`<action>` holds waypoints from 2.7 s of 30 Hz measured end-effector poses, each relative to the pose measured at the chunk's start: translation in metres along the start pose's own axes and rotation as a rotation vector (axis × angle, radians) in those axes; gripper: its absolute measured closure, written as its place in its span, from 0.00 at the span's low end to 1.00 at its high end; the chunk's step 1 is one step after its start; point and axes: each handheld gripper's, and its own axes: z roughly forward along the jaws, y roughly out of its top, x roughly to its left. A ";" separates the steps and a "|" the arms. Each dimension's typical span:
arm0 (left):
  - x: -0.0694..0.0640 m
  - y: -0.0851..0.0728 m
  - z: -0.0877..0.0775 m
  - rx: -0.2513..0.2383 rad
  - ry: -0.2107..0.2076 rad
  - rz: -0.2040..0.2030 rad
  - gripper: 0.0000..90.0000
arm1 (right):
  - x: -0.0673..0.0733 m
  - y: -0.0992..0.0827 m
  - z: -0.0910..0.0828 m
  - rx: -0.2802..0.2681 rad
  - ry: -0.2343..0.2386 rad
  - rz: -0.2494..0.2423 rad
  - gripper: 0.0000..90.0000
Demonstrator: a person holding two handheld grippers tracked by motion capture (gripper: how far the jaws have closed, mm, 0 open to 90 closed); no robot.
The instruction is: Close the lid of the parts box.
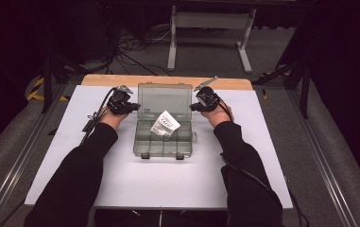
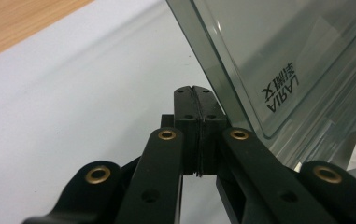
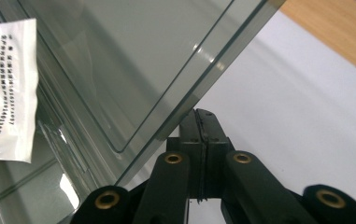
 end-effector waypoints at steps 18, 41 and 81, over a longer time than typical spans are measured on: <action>-0.006 0.007 -0.022 -0.047 -0.002 0.030 0.99 | 0.008 0.008 -0.028 -0.088 -0.002 -0.044 1.00; -0.020 0.012 -0.058 -0.110 -0.036 0.090 0.98 | 0.031 0.010 -0.069 -0.188 0.018 -0.125 1.00; -0.050 -0.005 -0.109 -0.180 -0.107 0.201 0.97 | 0.084 -0.002 -0.104 -0.252 0.128 -0.226 1.00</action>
